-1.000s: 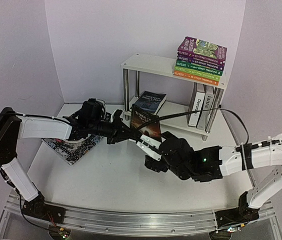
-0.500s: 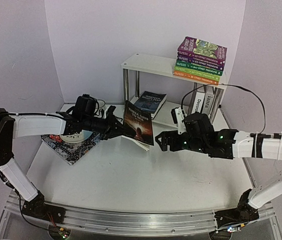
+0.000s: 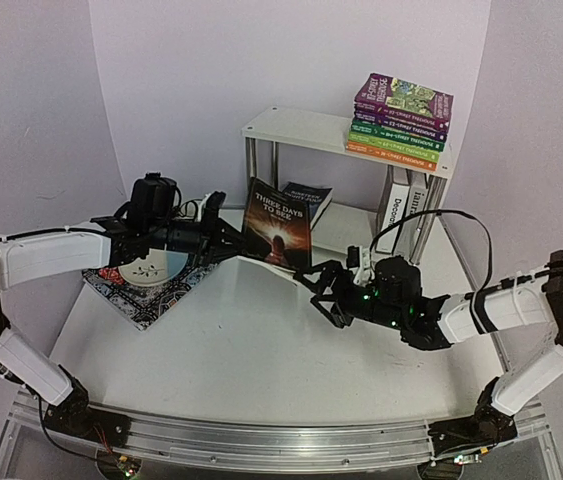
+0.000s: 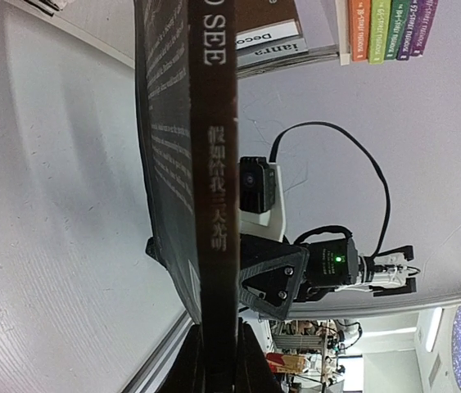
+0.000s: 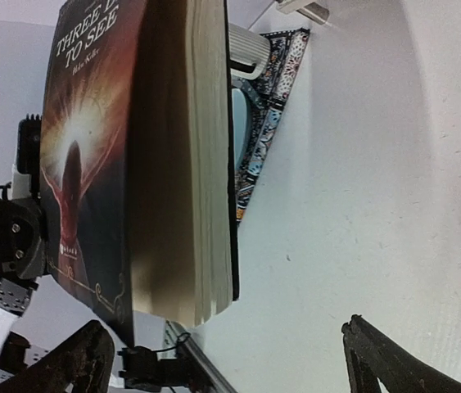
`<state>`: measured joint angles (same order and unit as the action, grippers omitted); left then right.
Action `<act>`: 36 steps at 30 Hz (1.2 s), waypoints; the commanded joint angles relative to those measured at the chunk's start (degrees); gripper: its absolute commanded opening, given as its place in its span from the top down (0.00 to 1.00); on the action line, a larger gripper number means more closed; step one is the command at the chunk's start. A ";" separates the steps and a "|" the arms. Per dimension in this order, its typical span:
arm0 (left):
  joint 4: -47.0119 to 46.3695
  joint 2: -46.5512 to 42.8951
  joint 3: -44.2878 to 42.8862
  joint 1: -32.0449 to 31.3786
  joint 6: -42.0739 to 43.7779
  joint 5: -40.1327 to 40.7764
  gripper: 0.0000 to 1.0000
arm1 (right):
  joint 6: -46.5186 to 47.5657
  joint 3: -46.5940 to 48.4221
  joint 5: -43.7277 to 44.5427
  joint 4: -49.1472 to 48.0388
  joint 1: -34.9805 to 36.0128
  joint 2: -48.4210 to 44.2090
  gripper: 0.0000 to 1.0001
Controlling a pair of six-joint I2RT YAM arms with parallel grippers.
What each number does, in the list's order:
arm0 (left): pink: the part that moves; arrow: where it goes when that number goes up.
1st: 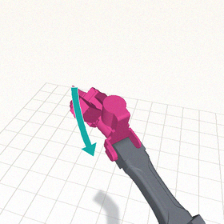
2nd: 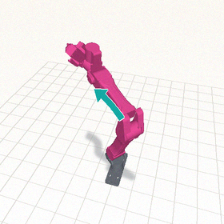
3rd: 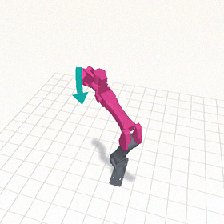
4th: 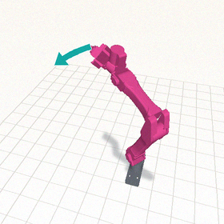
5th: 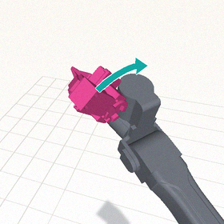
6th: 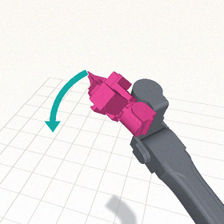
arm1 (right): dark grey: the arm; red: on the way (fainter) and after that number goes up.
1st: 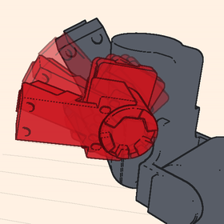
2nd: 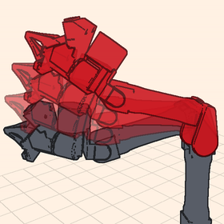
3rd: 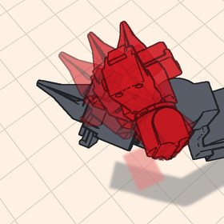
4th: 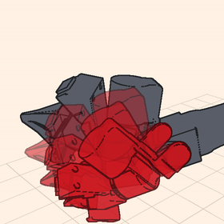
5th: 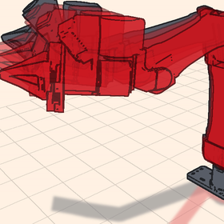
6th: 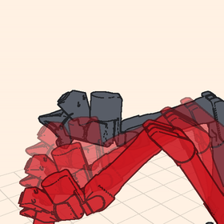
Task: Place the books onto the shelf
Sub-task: Adjust the book at the center of the board.
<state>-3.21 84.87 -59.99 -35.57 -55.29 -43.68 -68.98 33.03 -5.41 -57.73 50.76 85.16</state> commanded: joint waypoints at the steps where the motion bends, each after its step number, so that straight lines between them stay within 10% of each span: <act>1: -6.83 -3.27 -3.38 0.18 -0.29 -2.84 1.00 | -9.38 -0.80 -0.32 -21.17 0.18 3.04 0.02; 15: -9.84 -1.63 -7.11 0.11 -4.40 -5.95 1.00 | -13.04 3.79 1.54 -34.19 0.56 7.82 0.03; 36: -13.03 0.96 -9.80 -0.04 -6.10 -7.30 1.00 | -11.52 3.78 3.69 -36.80 0.72 -2.04 0.37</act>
<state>-8.69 87.00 -66.08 -35.46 -62.04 -48.97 -82.37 36.24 -2.74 -74.14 51.17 87.22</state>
